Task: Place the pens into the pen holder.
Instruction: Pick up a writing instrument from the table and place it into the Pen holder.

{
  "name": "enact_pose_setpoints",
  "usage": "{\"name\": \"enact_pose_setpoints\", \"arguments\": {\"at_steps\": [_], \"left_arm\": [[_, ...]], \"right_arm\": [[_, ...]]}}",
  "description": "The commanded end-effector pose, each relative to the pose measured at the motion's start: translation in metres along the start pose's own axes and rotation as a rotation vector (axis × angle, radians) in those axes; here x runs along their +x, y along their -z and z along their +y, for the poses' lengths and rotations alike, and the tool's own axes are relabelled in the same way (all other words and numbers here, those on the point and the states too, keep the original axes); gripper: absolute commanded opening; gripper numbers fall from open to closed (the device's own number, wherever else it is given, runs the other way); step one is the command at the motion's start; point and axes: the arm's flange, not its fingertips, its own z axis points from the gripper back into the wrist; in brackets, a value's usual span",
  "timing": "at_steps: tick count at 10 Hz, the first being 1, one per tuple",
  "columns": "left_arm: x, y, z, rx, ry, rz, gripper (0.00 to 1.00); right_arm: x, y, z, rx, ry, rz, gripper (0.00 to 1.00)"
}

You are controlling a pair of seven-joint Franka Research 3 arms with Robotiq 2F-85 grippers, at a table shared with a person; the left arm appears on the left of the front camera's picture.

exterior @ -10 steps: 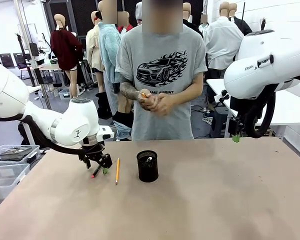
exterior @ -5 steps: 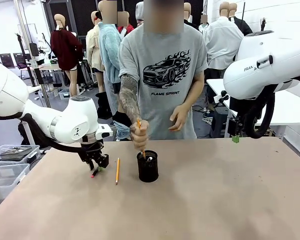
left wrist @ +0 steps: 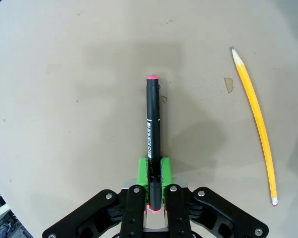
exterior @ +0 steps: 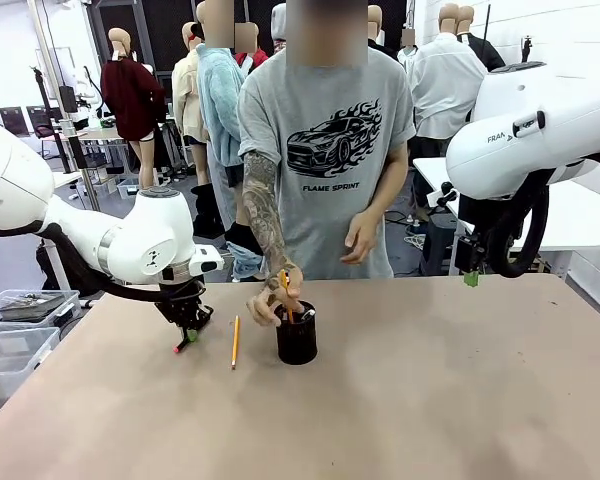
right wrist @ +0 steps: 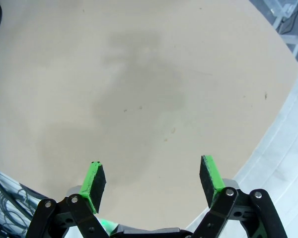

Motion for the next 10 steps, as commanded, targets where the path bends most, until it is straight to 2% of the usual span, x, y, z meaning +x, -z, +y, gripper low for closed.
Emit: {"name": "enact_pose_setpoints", "arguments": {"at_steps": [1, 3, 6, 7, 10], "left_arm": [[-0.004, 0.012, -0.006, -0.042, 0.03, 0.035, 0.0], [-0.007, 0.01, -0.004, -0.067, 0.019, 0.021, 0.0], [-0.027, -0.015, 0.016, -0.136, 0.026, -0.07, 0.0], [-0.038, -0.026, 0.026, -0.159, 0.035, -0.096, 0.0], [-0.065, -0.051, 0.047, -0.21, 0.055, -0.165, 0.0]], "right_arm": [[0.003, 0.001, 0.0, -0.011, -0.021, 0.019, 0.94], [0.003, 0.002, 0.002, -0.006, -0.025, 0.019, 0.94], [0.004, 0.012, 0.012, 0.034, -0.079, 0.019, 0.94], [0.003, 0.003, 0.006, 0.004, -0.025, 0.005, 0.94], [0.003, 0.003, 0.006, 0.004, -0.025, 0.005, 0.94]]}}
